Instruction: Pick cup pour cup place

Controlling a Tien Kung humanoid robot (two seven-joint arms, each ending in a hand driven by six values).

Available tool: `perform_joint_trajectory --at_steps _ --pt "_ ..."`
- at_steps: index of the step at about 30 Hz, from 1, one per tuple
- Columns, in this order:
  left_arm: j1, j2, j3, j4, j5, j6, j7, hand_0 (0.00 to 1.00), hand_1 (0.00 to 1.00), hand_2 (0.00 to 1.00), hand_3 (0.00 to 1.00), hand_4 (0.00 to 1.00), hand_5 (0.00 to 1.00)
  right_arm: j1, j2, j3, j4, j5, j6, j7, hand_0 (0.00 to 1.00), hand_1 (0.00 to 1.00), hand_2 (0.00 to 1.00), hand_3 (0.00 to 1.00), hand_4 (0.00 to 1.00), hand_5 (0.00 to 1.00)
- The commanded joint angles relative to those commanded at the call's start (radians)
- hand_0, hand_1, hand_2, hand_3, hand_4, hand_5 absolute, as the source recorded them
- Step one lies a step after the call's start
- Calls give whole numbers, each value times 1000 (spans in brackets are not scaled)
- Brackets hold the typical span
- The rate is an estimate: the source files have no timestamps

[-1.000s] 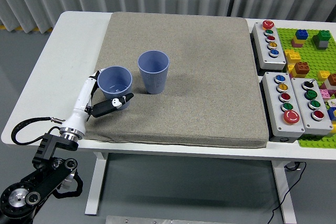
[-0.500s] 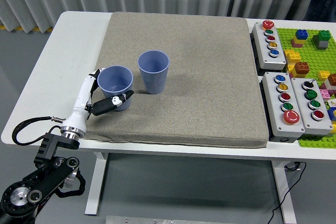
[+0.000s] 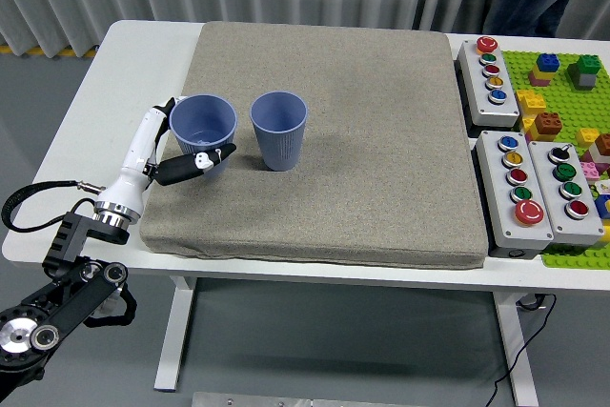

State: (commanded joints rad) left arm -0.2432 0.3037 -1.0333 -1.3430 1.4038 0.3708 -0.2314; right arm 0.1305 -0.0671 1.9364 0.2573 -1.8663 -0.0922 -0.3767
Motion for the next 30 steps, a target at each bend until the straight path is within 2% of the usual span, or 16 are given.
perform_joint_trajectory --at_steps 2,4,5,14,19,30 --pt "-23 13 8 3 -1 -6 5 567 521 573 577 908 239 1 -1 -1 0 2 -1 0 647 633 538 543 2 16" --pt "-69 34 20 17 17 -16 15 567 521 573 577 908 239 3 -2 -2 0 5 -2 0 647 633 538 543 2 16" --pt "-81 39 22 20 19 -18 17 569 522 573 573 892 212 4 -2 -3 0 5 -2 0 647 633 538 543 2 15" --pt "-199 103 81 70 75 -48 39 571 522 572 572 882 201 10 -6 -10 0 15 -5 -1 647 633 538 543 2 17" --pt "-252 122 120 95 116 -62 54 573 520 570 572 881 198 11 -7 -10 1 16 -5 -2 647 633 538 543 2 15" --pt "-372 150 221 130 135 -97 82 574 518 567 574 879 196 12 -9 -20 1 30 -9 -4 647 633 538 543 2 12"
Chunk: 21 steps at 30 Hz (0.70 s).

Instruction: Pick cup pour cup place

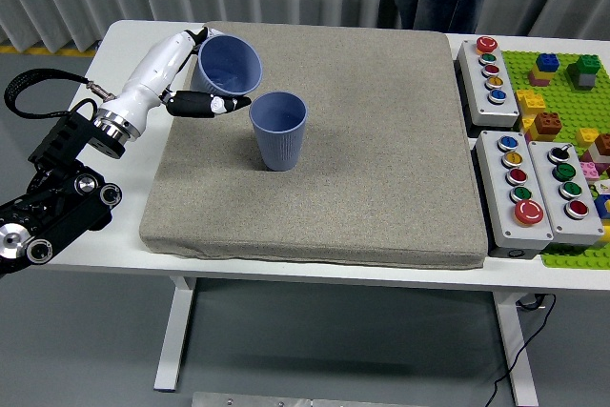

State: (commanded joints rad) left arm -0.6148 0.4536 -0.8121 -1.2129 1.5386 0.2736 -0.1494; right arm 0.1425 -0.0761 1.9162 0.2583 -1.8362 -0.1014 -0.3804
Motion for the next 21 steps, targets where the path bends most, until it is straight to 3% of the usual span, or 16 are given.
perform_joint_trajectory --at_steps 7,14,21 --pt "-82 38 116 16 19 -21 16 575 518 567 571 878 195 -1 -1 -3 0 7 -1 0 647 634 539 542 2 13" --pt "-127 57 131 38 91 -40 34 574 517 567 571 876 193 3 -2 -5 -1 12 -3 1 647 634 537 542 2 10" --pt "-142 66 124 46 166 -61 49 572 513 565 571 874 192 7 -3 -6 -1 17 -3 1 647 634 537 542 2 10"
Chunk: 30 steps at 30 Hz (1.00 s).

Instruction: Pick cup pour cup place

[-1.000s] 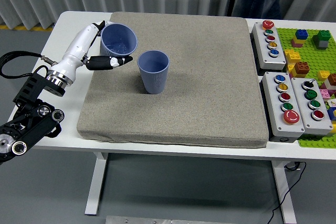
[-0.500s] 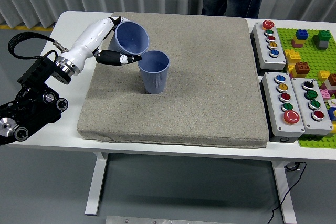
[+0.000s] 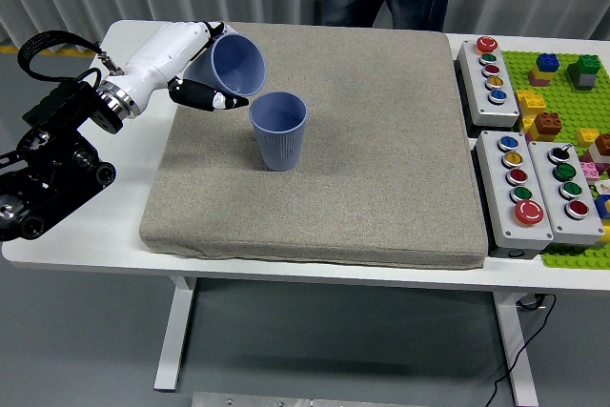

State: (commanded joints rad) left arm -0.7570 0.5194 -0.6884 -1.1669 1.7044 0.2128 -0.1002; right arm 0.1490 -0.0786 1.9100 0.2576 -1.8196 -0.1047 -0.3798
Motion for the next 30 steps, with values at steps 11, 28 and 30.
perform_joint_trajectory --at_steps 11,28,30 --pt "-15 -1 6 -18 63 -23 10 572 515 565 573 873 192 2 0 2 0 -4 2 -1 647 634 538 542 2 8" --pt "-47 -3 4 -49 203 -47 32 570 512 560 574 867 197 5 -2 -1 1 1 2 -1 647 634 537 542 2 8" --pt "-49 -4 6 -48 218 -49 35 570 512 560 574 867 197 5 -2 -1 0 1 2 0 647 634 537 542 2 8"
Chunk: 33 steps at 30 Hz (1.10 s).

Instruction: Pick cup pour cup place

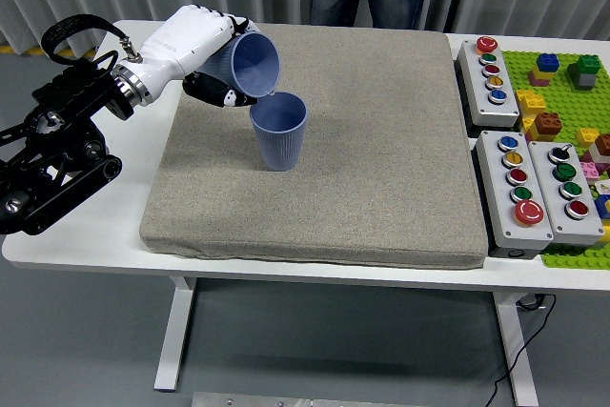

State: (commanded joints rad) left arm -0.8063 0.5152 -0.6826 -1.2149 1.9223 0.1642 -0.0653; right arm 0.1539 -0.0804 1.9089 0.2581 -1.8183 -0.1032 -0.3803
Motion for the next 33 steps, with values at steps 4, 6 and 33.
perform_joint_trajectory --at_steps 4,6,33 --pt "-5 0 4 6 35 -6 6 570 512 560 574 868 199 0 0 0 0 1 0 0 646 634 537 542 2 6" --pt "-6 1 5 8 52 -7 8 570 512 560 574 868 199 -1 0 0 0 2 0 1 646 634 537 542 2 6" --pt "-56 17 70 14 234 -30 54 569 513 563 574 868 215 -5 0 0 1 -2 1 -2 647 634 538 542 2 2"
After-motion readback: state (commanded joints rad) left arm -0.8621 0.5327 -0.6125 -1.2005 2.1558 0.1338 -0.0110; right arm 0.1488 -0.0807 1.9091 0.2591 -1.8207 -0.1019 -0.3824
